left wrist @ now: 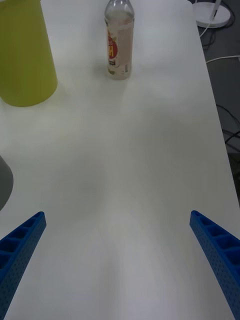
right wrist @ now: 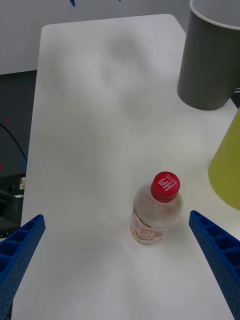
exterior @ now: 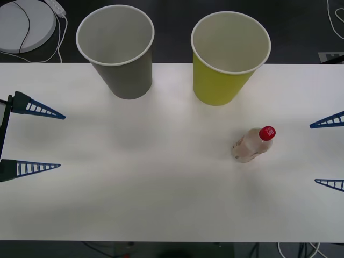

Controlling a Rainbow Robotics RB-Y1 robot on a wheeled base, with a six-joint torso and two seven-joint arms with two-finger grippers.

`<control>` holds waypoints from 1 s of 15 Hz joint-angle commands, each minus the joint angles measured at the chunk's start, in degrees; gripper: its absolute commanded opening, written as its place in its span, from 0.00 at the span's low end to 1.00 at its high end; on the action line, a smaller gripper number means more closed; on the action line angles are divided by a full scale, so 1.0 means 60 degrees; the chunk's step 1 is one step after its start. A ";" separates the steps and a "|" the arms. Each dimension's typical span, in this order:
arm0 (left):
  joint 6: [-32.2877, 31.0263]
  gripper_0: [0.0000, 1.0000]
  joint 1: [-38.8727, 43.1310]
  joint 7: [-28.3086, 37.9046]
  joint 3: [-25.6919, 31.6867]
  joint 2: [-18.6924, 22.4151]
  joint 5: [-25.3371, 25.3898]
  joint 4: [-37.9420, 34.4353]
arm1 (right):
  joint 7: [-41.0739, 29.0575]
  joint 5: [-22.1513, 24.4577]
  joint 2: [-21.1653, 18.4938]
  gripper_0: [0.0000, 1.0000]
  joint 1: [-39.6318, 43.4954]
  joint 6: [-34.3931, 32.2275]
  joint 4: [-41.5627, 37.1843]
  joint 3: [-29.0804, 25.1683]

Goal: Put the can into the green bin and the plastic bottle into the gray bin

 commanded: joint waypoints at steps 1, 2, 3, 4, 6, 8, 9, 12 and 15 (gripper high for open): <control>0.0000 1.00 0.0000 0.0000 0.0000 0.0000 0.0000 0.0000 | 0.0000 0.0000 0.0000 1.00 0.0000 0.0000 0.0000 0.0000; 0.0000 1.00 0.0000 0.0000 0.0000 0.0000 0.0000 0.0000 | 0.0000 0.0000 0.0000 1.00 0.0000 0.0000 0.0000 0.0000; 0.0000 1.00 0.0000 0.0000 0.0000 0.0000 0.0000 0.0000 | 0.0000 0.0000 0.0000 1.00 0.0000 0.0000 0.0000 0.0000; 0.0000 1.00 0.0000 0.0000 0.0000 0.0000 0.0000 0.0000 | -0.0073 -0.0117 0.0527 1.00 0.0308 0.0029 0.0088 0.0190; 0.0000 1.00 0.0000 0.0000 0.0000 0.0000 0.0000 0.0000 | -0.0190 -0.0264 0.0557 1.00 0.0308 0.0088 0.0088 0.0190; 0.0000 1.00 0.0000 0.0000 0.0000 0.0000 0.0000 0.0000 | -0.0264 -0.0278 0.0557 1.00 0.0352 0.0264 0.0029 0.0176; 0.0000 1.00 0.0000 0.0000 0.0000 0.0000 0.0000 0.0000 | -0.0264 -0.0293 0.0542 1.00 0.0483 0.0542 -0.0073 0.0190; 0.0000 1.00 0.0000 0.0000 0.0000 0.0000 0.0000 0.0000 | -0.0190 -0.0527 0.0366 1.00 0.1304 0.2139 -0.0586 0.0176; 0.0000 1.00 0.0000 0.0000 0.0000 0.0000 0.0000 0.0000 | -0.0176 -0.0542 0.0337 1.00 0.1919 0.3618 -0.1069 0.0161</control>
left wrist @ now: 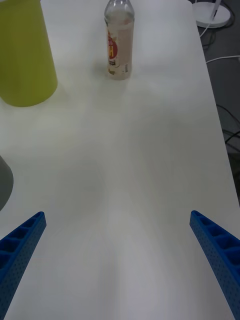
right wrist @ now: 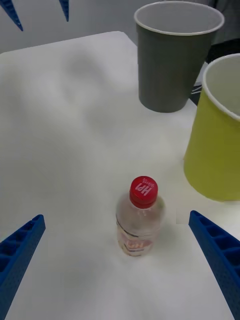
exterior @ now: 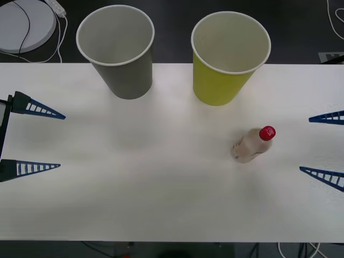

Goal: Put the can into the green bin and the plastic bottle into the gray bin

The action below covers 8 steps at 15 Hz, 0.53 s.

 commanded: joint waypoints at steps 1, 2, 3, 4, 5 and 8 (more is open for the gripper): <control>0.0001 1.00 0.0001 0.0000 -0.0001 -0.0002 0.0001 0.0001 | 0.0010 -0.0009 -0.0011 1.00 0.0589 0.1350 -0.0392 -0.0029; 0.0001 1.00 0.0001 0.0000 -0.0001 -0.0002 0.0001 0.0001 | 0.0025 -0.0009 -0.0011 1.00 0.0692 0.1599 -0.0407 -0.0044; 0.0001 1.00 0.0001 0.0000 -0.0001 -0.0002 0.0001 0.0001 | 0.0025 -0.0009 0.0004 1.00 0.0824 0.1819 -0.0407 -0.0088; 0.0001 1.00 0.0001 0.0000 -0.0001 -0.0002 0.0001 0.0001 | 0.0025 -0.0023 0.0004 1.00 0.0926 0.1951 -0.0407 -0.0117; 0.0001 1.00 0.0001 0.0000 -0.0001 -0.0002 0.0001 0.0001 | 0.0039 -0.0023 -0.0011 1.00 0.1043 0.2083 -0.0392 -0.0161; 0.0001 1.00 0.0001 0.0000 -0.0001 -0.0002 0.0001 0.0001 | 0.0186 -0.0302 0.0004 1.00 0.1278 0.2126 0.0003 -0.0176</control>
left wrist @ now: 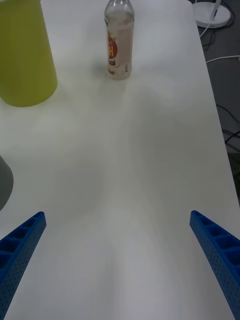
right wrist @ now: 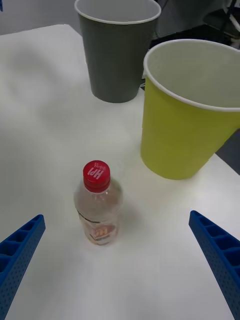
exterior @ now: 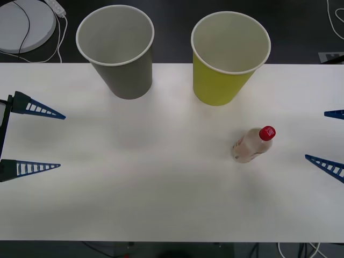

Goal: Put the can into the green bin and the plastic bottle into the gray bin

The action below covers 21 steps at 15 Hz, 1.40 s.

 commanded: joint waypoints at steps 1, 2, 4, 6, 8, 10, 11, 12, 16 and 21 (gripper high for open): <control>0.0001 1.00 0.0001 0.0000 -0.0001 -0.0001 0.0001 0.0001 | 0.0176 -0.0200 0.0028 1.00 0.0088 -0.0074 0.0440 -0.0019; 0.0001 1.00 0.0001 0.0000 -0.0001 -0.0001 0.0001 0.0001 | 0.0264 -0.0332 0.0086 1.00 0.0088 -0.0220 0.0674 -0.0004; 0.0001 1.00 0.0001 0.0000 -0.0001 -0.0001 0.0001 0.0001 | 0.0469 -0.0464 0.0247 1.00 0.0088 -0.0425 0.1055 -0.0004; 0.0001 1.00 0.0001 0.0000 -0.0001 -0.0001 0.0001 0.0001 | 0.0704 -0.0537 0.0467 1.00 0.0073 -0.0484 0.1319 0.0010; 0.0001 1.00 0.0001 0.0000 -0.0001 -0.0001 0.0001 0.0001 | 0.0923 -0.0596 0.0687 1.00 0.0029 -0.0499 0.1597 0.0098; 0.0001 1.00 0.0001 0.0000 -0.0001 -0.0001 0.0001 0.0001 | 0.1597 -0.1226 0.0716 1.00 -0.0161 -0.0499 0.2212 0.0582; 0.0001 1.00 0.0001 0.0000 -0.0001 -0.0001 0.0001 0.0001 | 0.2037 -0.1592 0.0716 1.00 -0.0293 -0.0499 0.2564 0.0845; 0.0001 1.00 0.0001 0.0000 -0.0001 -0.0001 0.0001 0.0001 | 0.2476 -0.1870 0.0716 1.00 -0.0454 -0.0513 0.2930 0.1109; 0.0001 1.00 0.0001 0.0000 -0.0001 -0.0001 0.0001 0.0001 | 0.3736 -0.2588 0.0731 1.00 -0.0982 -0.0616 0.3926 0.1871; 0.0001 1.00 0.0001 0.0000 -0.0001 -0.0001 0.0001 0.0001 | 0.4234 -0.2603 0.0731 1.00 -0.1245 -0.0616 0.4160 0.2442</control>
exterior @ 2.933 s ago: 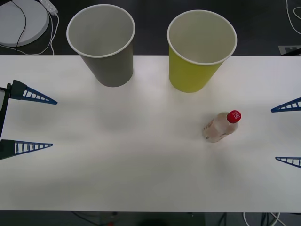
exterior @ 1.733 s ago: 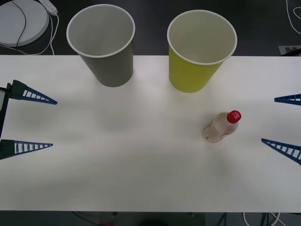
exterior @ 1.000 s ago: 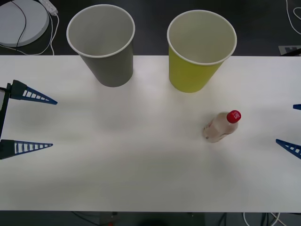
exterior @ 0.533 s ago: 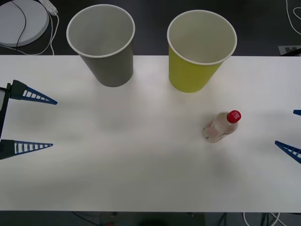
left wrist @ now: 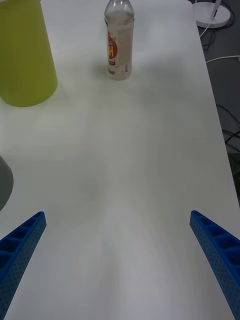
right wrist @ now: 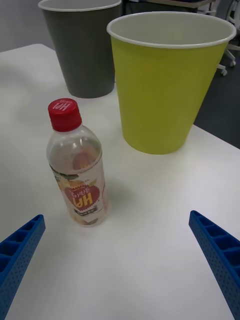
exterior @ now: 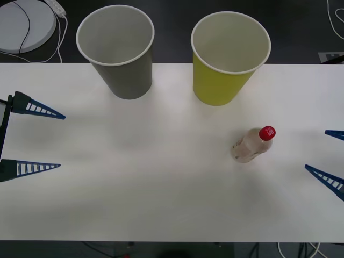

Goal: Put the can into the green bin and the plastic bottle into the gray bin

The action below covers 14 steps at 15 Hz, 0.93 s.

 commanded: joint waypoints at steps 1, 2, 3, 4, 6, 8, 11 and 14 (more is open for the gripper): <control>0.0000 1.00 0.0000 0.0000 0.0000 0.0000 0.0001 0.0000 | 0.0249 0.0011 0.0001 1.00 -0.0261 -0.0012 0.0216 0.0416; 0.0000 1.00 0.0000 0.0000 0.0000 0.0000 0.0001 0.0000 | 0.0308 -0.0004 0.0001 1.00 -0.0422 -0.0027 0.0363 0.0577; 0.0000 1.00 0.0000 0.0000 0.0000 0.0000 0.0001 0.0000 | 0.0396 -0.0106 0.0001 1.00 -0.0642 -0.0100 0.0612 0.0856; 0.0000 1.00 0.0000 0.0000 0.0000 0.0000 0.0001 0.0000 | 0.0498 -0.0253 0.0001 1.00 -0.0876 -0.0203 0.0875 0.1105; 0.0000 1.00 0.0000 0.0000 0.0000 0.0000 0.0001 0.0000 | 0.0733 -0.0472 0.0016 1.00 -0.1272 -0.0378 0.1344 0.1544; 0.0000 1.00 0.0000 0.0000 0.0000 0.0000 0.0001 0.0000 | 0.0967 -0.0487 0.0250 1.00 -0.1624 -0.0554 0.1769 0.1749; 0.0000 1.00 0.0000 0.0000 0.0000 0.0000 0.0001 0.0000 | 0.1304 -0.0458 0.0441 1.00 -0.2078 -0.0627 0.2194 0.2174; 0.0000 1.00 0.0000 0.0000 0.0000 0.0000 0.0001 0.0000 | 0.1495 -0.0209 0.0690 1.00 -0.2341 -0.0613 0.2296 0.2306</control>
